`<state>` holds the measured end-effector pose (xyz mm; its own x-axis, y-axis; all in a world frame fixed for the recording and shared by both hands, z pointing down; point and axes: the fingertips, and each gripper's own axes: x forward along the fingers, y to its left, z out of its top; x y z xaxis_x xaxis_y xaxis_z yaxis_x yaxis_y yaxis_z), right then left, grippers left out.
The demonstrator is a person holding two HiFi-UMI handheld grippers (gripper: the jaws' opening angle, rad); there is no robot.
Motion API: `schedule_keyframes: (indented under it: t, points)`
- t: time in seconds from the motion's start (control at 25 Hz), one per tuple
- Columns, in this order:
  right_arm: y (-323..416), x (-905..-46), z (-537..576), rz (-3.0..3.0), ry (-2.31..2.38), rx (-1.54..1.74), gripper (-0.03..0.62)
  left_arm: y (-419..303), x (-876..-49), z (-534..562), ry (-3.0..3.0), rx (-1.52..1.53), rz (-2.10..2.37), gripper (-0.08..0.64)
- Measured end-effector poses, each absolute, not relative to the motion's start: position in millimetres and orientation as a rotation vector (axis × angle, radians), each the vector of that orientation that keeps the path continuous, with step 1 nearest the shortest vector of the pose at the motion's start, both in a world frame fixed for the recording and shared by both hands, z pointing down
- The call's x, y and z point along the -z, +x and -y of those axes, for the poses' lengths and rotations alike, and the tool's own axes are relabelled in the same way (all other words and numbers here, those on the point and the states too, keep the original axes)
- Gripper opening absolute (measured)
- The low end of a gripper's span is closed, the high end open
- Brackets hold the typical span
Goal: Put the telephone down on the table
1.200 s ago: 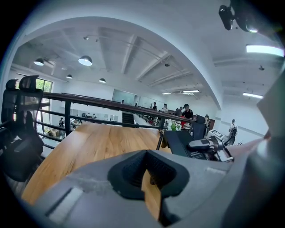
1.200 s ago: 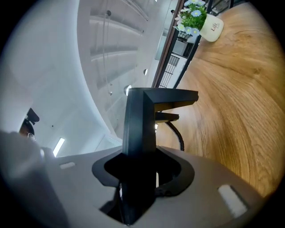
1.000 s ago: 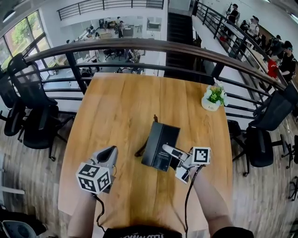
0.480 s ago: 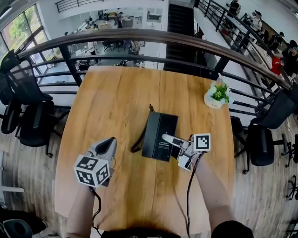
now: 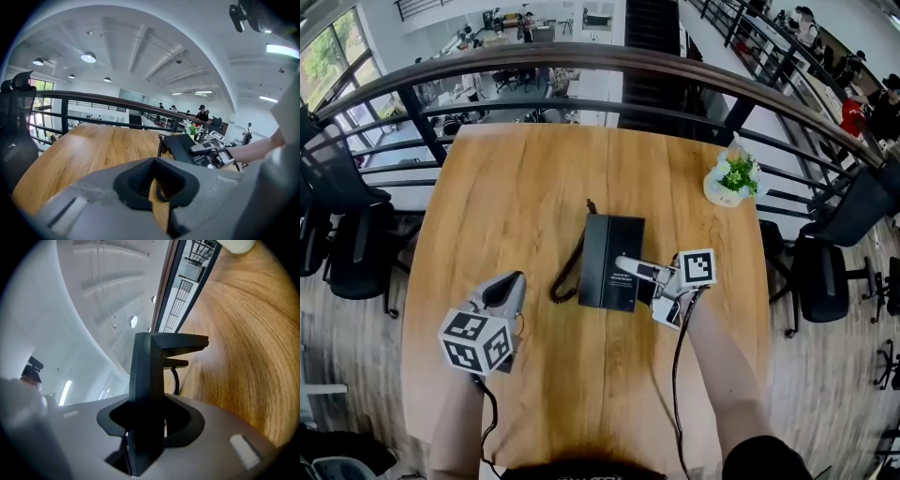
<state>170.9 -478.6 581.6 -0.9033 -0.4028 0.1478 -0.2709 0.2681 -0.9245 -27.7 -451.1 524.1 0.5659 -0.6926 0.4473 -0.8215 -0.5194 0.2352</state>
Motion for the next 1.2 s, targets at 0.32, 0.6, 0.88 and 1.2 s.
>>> schedule_keyframes:
  t: [0.32,0.6,0.88,1.2]
  points:
    - [175.1,-595.1,485.2,-2.423,-0.661,1.752,0.162,-24.4,-530.0,453.8,2.373,-0.423,1.212,0.002]
    - [176.1,-603.3,487.7,-2.461,-0.664,1.724,0.167,-27.9,-534.9,455.4,2.36,-0.426,1.209,0.002]
    - [177.1,-603.2,486.8,-2.487,-0.769,1.659,0.172,-26.2,-542.1,446.9,2.346,-0.432,1.19,0.002]
    - [172.8,-597.8,486.6,-2.486,-0.902,1.668,0.184,-26.1,-543.0,440.6,2.343,-0.432,1.192,0.002]
